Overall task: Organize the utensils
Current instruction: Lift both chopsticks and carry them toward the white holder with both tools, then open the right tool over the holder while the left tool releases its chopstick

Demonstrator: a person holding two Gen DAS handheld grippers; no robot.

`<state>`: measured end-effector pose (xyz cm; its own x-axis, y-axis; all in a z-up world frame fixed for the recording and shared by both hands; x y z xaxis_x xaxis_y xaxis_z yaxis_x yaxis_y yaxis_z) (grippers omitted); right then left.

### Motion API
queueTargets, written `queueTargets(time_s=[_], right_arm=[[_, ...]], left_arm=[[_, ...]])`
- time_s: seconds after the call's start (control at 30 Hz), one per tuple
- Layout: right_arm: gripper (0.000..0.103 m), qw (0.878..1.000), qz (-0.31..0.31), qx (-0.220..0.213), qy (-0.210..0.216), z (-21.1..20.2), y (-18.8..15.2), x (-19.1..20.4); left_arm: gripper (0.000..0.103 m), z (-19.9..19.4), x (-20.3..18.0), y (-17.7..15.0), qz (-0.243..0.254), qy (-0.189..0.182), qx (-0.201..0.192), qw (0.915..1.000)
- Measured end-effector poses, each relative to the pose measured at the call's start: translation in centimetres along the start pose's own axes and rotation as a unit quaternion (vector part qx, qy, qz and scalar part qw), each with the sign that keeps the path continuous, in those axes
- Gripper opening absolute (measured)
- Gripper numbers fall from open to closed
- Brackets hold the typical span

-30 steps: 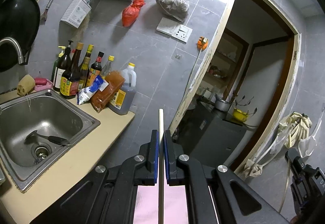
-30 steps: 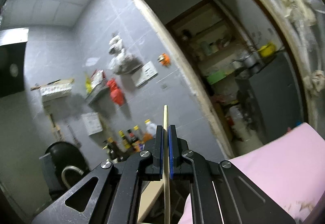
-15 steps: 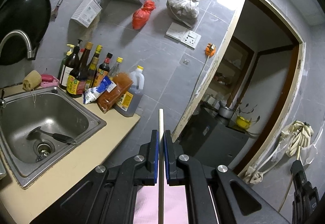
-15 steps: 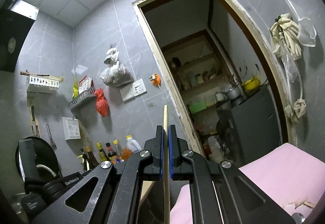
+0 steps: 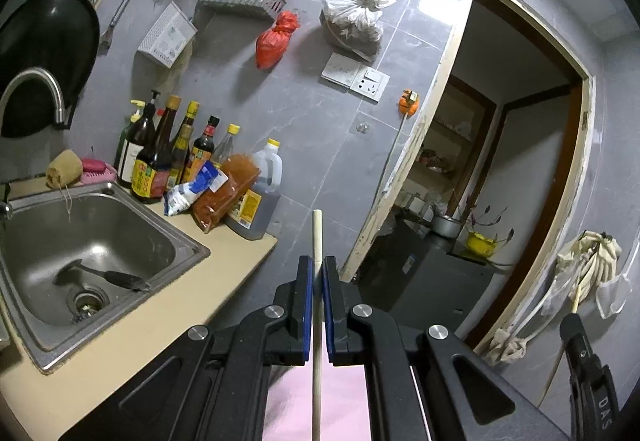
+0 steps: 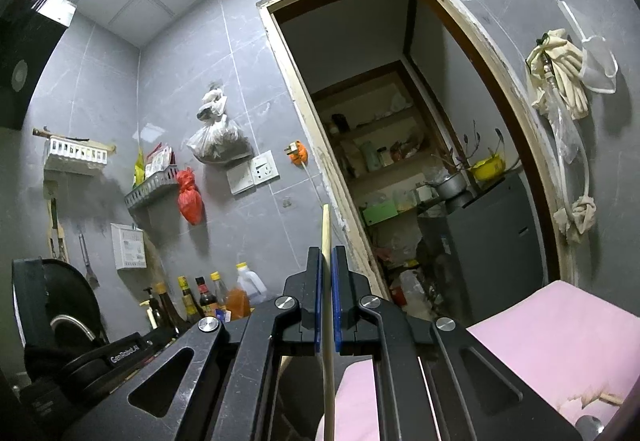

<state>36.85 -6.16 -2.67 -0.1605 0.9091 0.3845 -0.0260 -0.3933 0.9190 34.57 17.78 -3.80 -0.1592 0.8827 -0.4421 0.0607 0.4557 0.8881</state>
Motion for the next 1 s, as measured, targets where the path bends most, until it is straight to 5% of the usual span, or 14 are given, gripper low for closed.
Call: queueTargets(time_s=[0.53, 0.7, 1.0], right_arm=[[0.006, 0.999, -0.037, 0.040, 0.003, -0.1, -0.7, 0.2], [0.032, 0.998, -0.030, 0.052, 0.005, -0.2, -0.6, -0.2], [0.040, 0.998, -0.034, 0.046, 0.004, -1.3, 2.5, -1.2]], left_arm=[[0.005, -1.1, 1.0, 0.2, 0.022, 0.004, 0.015, 0.9996], [0.005, -1.3, 0.8, 0.0, 0.036, -0.003, 0.035, 0.9988], [0.044, -2.5, -0.3, 0.6, 0.042, -0.026, 0.050, 0.9975]])
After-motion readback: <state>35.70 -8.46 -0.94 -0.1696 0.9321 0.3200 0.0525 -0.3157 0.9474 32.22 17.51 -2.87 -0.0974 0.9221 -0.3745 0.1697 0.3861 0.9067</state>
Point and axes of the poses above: each gripper's, at about its wrist camera, not at the fingertips, and z roughly the way its jaws point, x to its left, y to its top, the point moved 5 cm from there along z, roughly the way its jaws point, and after that the axes turned 9 degrees about -y, right-handed, at the moved point
